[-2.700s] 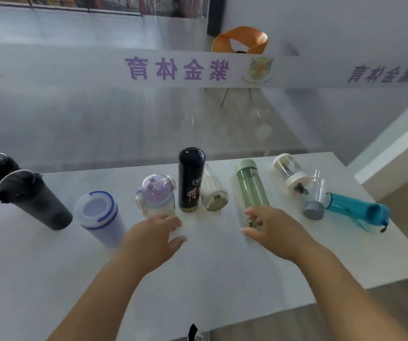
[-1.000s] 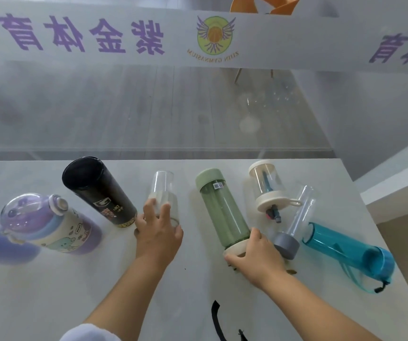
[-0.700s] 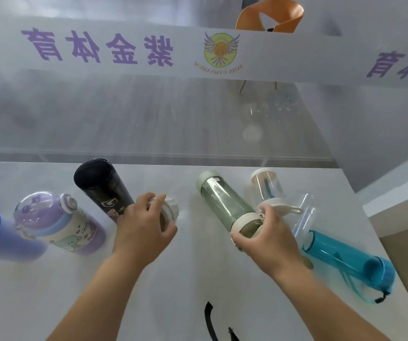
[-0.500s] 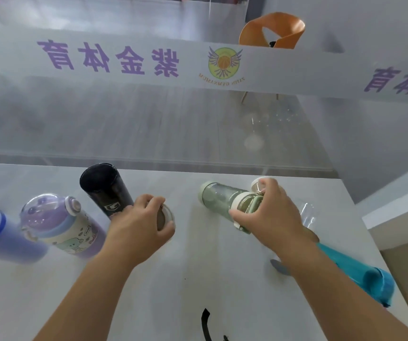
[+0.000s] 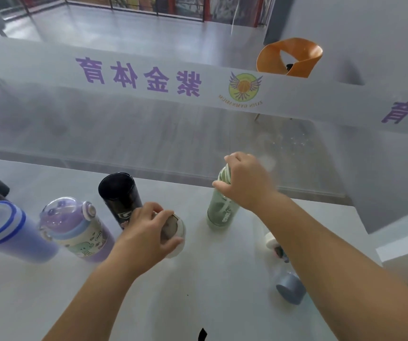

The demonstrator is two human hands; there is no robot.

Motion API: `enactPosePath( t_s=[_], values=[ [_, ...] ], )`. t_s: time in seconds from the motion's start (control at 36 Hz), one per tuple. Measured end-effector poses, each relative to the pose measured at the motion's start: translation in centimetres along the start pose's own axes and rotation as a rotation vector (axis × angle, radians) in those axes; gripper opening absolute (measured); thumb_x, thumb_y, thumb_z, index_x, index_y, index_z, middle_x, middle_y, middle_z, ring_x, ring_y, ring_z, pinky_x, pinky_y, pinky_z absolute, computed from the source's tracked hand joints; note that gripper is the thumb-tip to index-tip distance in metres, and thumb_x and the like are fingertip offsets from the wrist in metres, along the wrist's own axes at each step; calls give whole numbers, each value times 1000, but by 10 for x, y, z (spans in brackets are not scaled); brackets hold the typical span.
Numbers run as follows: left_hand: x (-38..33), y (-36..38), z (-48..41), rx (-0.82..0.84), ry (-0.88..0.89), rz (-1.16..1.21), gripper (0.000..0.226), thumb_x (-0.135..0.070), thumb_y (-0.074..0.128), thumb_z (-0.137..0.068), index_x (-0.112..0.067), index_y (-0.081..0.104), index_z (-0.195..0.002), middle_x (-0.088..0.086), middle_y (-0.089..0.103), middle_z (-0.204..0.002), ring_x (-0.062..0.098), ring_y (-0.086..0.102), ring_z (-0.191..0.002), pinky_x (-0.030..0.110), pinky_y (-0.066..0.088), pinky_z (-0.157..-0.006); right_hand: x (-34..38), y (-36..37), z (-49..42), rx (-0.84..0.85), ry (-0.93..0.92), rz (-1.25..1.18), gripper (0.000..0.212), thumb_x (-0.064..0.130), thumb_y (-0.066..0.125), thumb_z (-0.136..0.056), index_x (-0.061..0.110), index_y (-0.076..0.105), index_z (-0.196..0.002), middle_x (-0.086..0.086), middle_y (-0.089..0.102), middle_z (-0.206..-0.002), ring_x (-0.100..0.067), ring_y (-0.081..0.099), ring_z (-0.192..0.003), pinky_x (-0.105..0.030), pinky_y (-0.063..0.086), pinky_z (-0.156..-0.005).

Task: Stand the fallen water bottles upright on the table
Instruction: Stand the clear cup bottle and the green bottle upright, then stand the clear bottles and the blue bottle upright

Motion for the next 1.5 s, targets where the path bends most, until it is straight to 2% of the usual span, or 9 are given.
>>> enactPosePath(
  t_s=[0.17, 0.39, 0.56, 0.72, 0.81, 0.89, 1.08, 1.19, 1.5],
  values=[
    [-8, 4, 1, 0, 62, 50, 58, -48, 68, -76, -22, 52, -126, -6, 42, -127, 16, 39, -119, 25, 36, -98, -3, 3, -1, -199, -41, -98, 57, 31, 70, -76, 1, 57, -123, -14, 64, -119, -40, 52, -115, -48, 46, -96],
    [-7, 3, 6, -66, 69, 65, 77, -66, 39, -65, -17, 59, -121, 0, 49, -122, 22, 48, -112, 31, 42, -96, -1, 7, -10, -53, -41, -67, 65, 39, 61, -86, 11, 39, -140, -2, 47, -143, -29, 33, -133, -41, 33, -107],
    [-14, 0, 5, 17, 86, -19, 57, -58, 55, -78, -21, 57, -121, -8, 46, -128, 17, 46, -118, 28, 44, -93, -2, 6, -11, 72, -56, -38, 73, 46, 63, -83, 14, 35, -142, -3, 37, -150, -28, 23, -141, -45, 29, -112],
    [-26, -13, 5, 16, 132, -113, 44, -54, 54, -81, -25, 60, -114, -10, 55, -121, 20, 53, -110, 36, 48, -88, 1, -45, 10, -245, -127, -139, 47, 32, 67, -82, 11, 58, -123, -6, 58, -127, -26, 48, -120, -39, 41, -99],
    [-40, -24, 12, -54, 220, -128, 40, -53, 50, -75, -25, 66, -99, -10, 64, -106, 20, 63, -89, 32, 49, -68, -7, -62, 34, -348, -118, -167, 35, 27, 69, -81, 10, 64, -110, -7, 65, -112, -27, 57, -106, -35, 45, -88],
    [-59, -26, 18, -58, 334, -138, 35, -53, 52, -78, -27, 66, -98, -10, 66, -100, 19, 65, -81, 28, 44, -60, -25, -65, 60, -375, -32, -186, 29, 27, 69, -81, 10, 67, -104, -7, 67, -106, -26, 61, -98, -31, 46, -82],
    [-93, 9, 31, 115, 447, -157, 40, -54, 48, -87, -31, 57, -118, -13, 61, -120, 15, 59, -109, 32, 46, -86, -72, -26, 141, -261, 281, -221, 23, 27, 66, -84, 11, 67, -100, -3, 66, -103, -22, 60, -95, -23, 40, -79],
    [-101, 47, 37, 264, 495, -214, 40, -54, 43, -89, -32, 53, -121, -14, 58, -123, 14, 56, -110, 31, 45, -85, -93, 7, 188, -119, 430, -230, 16, 28, 67, -83, 15, 66, -94, -2, 67, -96, -23, 60, -89, -34, 50, -79],
    [-109, 121, 41, 488, 504, -238, 38, -51, 48, -88, -30, 54, -119, -11, 59, -118, 15, 58, -108, 29, 44, -83, -147, 58, 283, 99, 709, -204, 36, 44, 59, -87, 22, 58, -116, 4, 60, -116, -13, 56, -104, -28, 48, -88]
  ],
)
Point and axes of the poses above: each hand's wrist, its own z-axis away from the middle knuckle, its own y-axis out of the palm, x = y × z, the point moved 9 cm from there along -z, towards the middle knuckle
